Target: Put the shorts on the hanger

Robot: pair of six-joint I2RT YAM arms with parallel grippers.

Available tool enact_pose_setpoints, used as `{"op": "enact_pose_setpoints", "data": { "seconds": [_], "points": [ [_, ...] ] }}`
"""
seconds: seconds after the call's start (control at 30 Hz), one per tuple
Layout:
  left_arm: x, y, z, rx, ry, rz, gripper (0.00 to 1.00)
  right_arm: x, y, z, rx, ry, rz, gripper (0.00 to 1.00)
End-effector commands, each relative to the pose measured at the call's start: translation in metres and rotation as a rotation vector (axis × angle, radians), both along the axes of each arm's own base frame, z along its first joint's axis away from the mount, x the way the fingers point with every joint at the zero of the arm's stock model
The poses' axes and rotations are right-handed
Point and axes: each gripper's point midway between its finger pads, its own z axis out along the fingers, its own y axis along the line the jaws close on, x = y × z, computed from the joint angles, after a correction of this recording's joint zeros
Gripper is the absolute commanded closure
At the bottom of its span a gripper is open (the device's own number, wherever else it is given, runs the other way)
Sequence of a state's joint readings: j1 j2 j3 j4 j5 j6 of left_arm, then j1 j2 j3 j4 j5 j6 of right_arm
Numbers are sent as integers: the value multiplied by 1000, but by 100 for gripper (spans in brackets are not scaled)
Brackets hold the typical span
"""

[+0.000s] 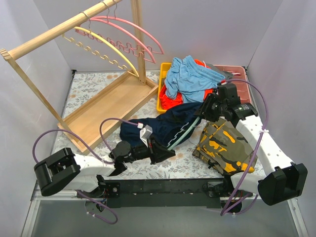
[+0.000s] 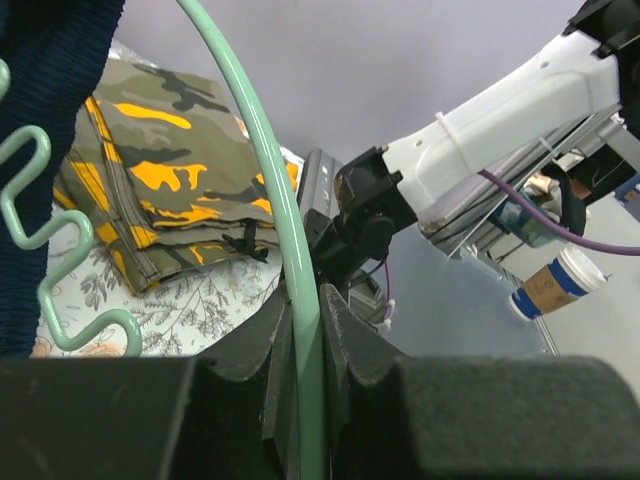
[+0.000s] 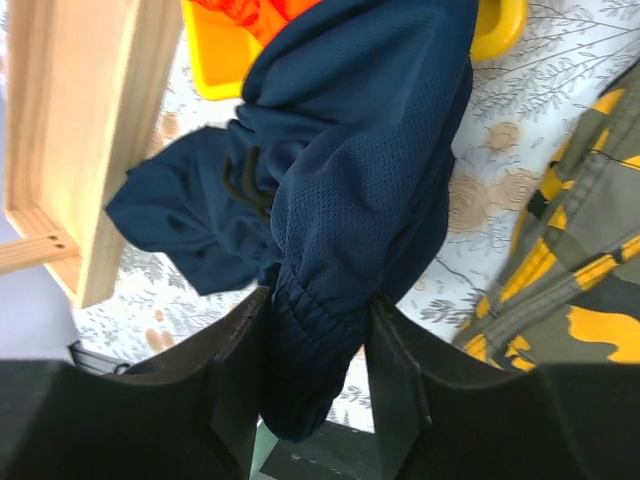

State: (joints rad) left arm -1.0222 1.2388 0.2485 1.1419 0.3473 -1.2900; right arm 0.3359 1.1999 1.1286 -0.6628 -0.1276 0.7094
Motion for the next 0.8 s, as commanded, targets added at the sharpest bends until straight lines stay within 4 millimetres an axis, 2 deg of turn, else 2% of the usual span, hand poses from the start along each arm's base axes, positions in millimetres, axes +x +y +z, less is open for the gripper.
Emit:
{"op": "enact_pose_setpoints", "data": {
  "seconds": [0.0,0.03,0.07,0.1,0.13,0.17,0.2,0.23,0.3,0.33,0.4,0.43,0.47,0.53,0.63,0.67,0.73,0.77],
  "points": [
    [6,-12,37,-102,-112,22,100,-23,4,-11,1,42,84,62],
    [8,-14,35,-93,-103,22,100,-24,2,-12,-2,40,84,75],
    [9,-18,28,-66,-82,17,100,-25,0,-12,-6,37,82,80],
    [12,-21,30,-58,-72,25,93,-26,-2,-13,-16,37,82,87],
    [15,-22,25,-29,-50,36,85,-27,-3,-13,-18,37,81,98],
    [16,-20,25,-26,-37,45,66,-28,-5,-15,-23,40,80,99],
    [23,-17,23,-18,-11,92,56,-29,-7,-18,-29,44,77,99],
    [25,-12,21,11,14,117,52,-30,-8,-18,-33,37,74,99],
    [31,-4,18,43,50,172,49,-31,-11,-20,-40,32,64,99],
    [44,3,18,51,84,259,48,-31,-12,-18,-38,19,61,99],
    [51,19,7,116,148,341,46,-31,-14,-16,-42,6,54,99],
    [57,27,-7,171,194,402,46,-31,-14,-12,-38,-10,57,99],
    [62,33,-10,194,222,443,45,-30,-13,-9,-32,-21,61,99],
    [72,44,-33,297,309,537,51,-29,-11,-1,-27,-40,67,99],
    [78,44,-61,420,347,573,57,-27,-16,5,-48,-54,53,99],
    [80,39,-58,426,349,569,57,-26,-17,8,-51,-64,47,99],
    [82,38,-82,522,378,588,57,-26,-17,9,-49,-70,49,99],
    [85,34,-81,535,379,592,58,-26,-17,10,-50,-72,48,99]
  ]
}}
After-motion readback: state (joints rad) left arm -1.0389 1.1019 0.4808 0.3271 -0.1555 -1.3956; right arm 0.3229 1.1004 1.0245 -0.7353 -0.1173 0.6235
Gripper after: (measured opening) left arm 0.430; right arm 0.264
